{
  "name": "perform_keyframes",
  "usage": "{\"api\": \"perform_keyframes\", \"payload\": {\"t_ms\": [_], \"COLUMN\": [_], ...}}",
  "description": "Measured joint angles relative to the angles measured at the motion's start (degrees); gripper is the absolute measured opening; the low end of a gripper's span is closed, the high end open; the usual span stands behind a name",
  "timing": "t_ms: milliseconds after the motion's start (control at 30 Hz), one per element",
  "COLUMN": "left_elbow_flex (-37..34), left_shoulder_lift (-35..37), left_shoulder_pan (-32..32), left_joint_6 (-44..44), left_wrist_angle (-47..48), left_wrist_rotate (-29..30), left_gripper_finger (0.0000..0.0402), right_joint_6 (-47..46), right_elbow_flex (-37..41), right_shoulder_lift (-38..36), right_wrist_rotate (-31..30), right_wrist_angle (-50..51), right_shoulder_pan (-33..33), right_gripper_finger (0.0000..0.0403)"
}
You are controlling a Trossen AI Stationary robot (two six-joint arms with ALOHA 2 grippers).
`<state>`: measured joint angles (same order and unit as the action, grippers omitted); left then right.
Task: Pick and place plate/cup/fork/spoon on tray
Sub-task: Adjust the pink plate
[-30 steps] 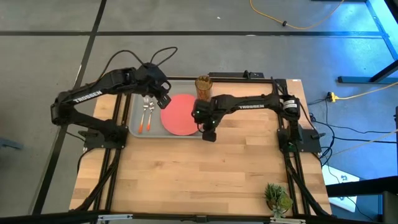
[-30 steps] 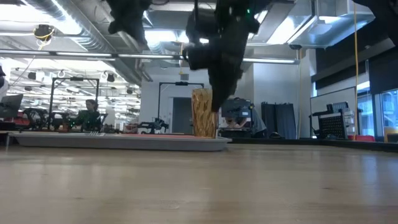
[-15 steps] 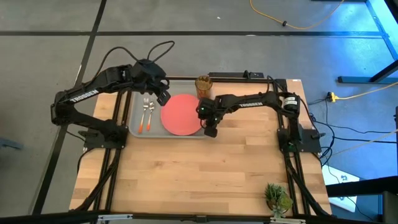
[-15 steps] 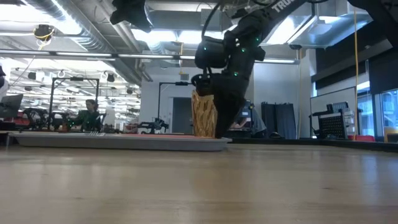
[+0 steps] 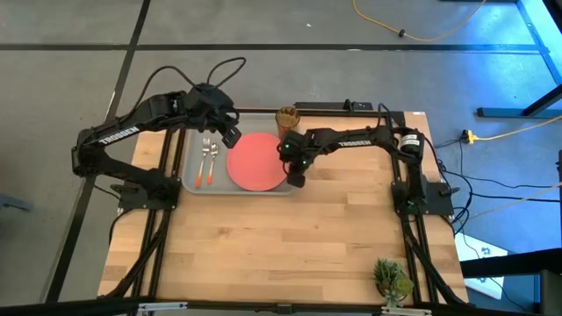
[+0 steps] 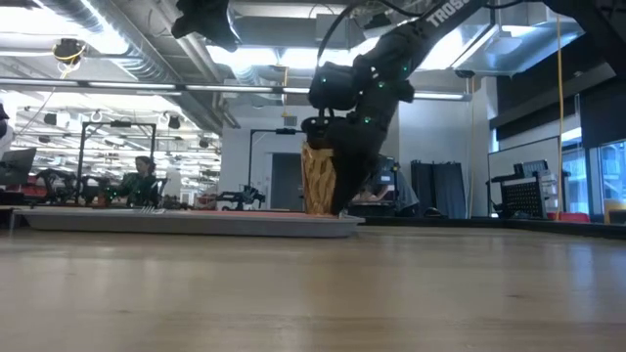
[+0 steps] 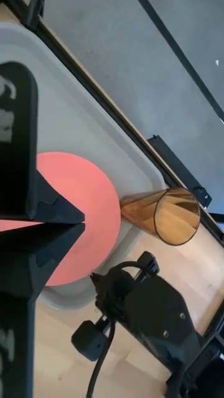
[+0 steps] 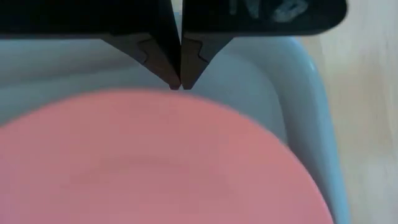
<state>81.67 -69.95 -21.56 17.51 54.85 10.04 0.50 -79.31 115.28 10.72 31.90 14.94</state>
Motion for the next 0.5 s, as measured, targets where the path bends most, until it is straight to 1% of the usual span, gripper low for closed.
{"api": "perform_keyframes", "payload": {"t_ms": [133, 200, 333, 500], "left_elbow_flex": [0.0, 0.0, 0.0, 0.0], "left_shoulder_lift": [0.0, 0.0, 0.0, 0.0], "left_shoulder_pan": [0.0, 0.0, 0.0, -0.1], "left_joint_6": [0.0, 0.0, 0.0, -0.1], "left_wrist_angle": [0.0, 0.0, 0.0, 0.0], "left_wrist_rotate": [0.0, 0.4, 2.6, 2.9], "left_gripper_finger": [0.0000, 0.0000, 0.0000, 0.0000], "right_joint_6": [-0.2, 0.2, 2.2, 2.3], "right_elbow_flex": [-0.5, -0.5, 1.2, 1.3], "right_shoulder_lift": [0.0, -0.1, -0.1, -0.1], "right_wrist_rotate": [2.3, 2.5, 2.5, 2.5], "right_wrist_angle": [5.8, 6.7, 2.4, -0.5], "right_shoulder_pan": [0.1, 0.0, 0.0, 0.9], "right_gripper_finger": [0.0005, 0.0005, 0.0005, 0.0005]}}
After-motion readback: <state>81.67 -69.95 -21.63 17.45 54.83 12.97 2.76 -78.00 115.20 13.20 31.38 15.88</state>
